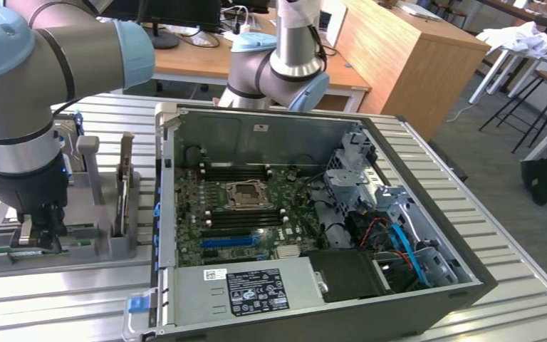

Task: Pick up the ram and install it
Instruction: 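Pick up the ram and move it above insertion slot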

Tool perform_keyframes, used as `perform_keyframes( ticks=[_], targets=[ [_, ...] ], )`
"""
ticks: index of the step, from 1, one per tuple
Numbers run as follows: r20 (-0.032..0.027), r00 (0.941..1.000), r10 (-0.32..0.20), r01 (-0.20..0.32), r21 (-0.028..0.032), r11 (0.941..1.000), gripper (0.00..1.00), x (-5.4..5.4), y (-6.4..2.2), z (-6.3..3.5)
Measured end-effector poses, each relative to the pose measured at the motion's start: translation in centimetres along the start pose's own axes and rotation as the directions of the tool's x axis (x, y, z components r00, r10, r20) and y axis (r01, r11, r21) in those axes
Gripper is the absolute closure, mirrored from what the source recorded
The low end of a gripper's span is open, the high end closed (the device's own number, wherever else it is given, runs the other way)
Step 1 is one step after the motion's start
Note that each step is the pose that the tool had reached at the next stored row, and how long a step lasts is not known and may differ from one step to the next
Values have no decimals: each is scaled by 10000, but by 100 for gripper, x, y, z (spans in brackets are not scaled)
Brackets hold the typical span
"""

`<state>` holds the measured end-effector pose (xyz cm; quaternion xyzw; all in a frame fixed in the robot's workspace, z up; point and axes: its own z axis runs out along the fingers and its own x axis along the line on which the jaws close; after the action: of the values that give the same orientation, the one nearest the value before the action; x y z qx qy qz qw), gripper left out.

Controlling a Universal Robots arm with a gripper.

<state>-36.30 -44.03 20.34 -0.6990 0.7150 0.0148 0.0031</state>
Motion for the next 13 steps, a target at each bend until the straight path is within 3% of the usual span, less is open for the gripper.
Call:
perform_keyframes(
  ticks=[13],
  targets=[
    [-1, 10000, 1, -1, -1, 10000, 64, 16, -2, 12]
  ],
)
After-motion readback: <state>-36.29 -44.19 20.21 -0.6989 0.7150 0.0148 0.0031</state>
